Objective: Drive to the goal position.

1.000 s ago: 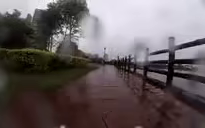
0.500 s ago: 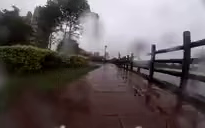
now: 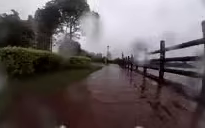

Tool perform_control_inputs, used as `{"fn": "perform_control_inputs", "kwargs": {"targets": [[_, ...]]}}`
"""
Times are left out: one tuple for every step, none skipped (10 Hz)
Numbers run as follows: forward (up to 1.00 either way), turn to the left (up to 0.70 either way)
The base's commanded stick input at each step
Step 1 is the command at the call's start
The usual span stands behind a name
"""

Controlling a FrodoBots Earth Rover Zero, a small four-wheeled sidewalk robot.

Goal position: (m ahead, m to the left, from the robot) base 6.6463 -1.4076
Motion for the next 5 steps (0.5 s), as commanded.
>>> {"fn": "perform_control_inputs", "kwargs": {"targets": [[1.0,0.0],[1.0,0.0],[1.0,0.0],[1.0,-0.14],[1.0,-0.3]]}}
